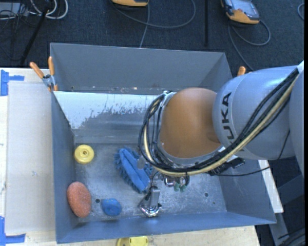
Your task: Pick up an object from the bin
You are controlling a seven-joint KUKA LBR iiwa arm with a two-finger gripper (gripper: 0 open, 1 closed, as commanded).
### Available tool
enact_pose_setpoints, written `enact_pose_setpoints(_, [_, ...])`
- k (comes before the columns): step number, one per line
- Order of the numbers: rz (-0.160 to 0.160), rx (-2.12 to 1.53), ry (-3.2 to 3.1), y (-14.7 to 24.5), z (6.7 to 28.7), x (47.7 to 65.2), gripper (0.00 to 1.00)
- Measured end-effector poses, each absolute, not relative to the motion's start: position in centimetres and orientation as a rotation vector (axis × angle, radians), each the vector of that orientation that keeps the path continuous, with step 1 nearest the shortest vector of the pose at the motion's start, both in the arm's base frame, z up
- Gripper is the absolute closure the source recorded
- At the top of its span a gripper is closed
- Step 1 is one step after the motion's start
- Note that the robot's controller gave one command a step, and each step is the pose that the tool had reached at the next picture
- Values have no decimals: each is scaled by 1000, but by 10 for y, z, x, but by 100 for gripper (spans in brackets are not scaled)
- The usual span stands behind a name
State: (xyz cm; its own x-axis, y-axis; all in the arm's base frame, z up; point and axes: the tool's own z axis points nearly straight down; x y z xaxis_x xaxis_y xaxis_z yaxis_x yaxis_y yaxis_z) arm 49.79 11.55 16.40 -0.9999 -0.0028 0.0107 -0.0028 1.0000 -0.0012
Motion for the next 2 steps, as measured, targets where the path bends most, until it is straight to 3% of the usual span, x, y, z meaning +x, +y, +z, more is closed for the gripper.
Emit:
enact_pose_setpoints(1, [0,-1,-3139,115,168,500,0])
enact_pose_setpoints(2, [-1,-65,-3141,108,139,509,0])
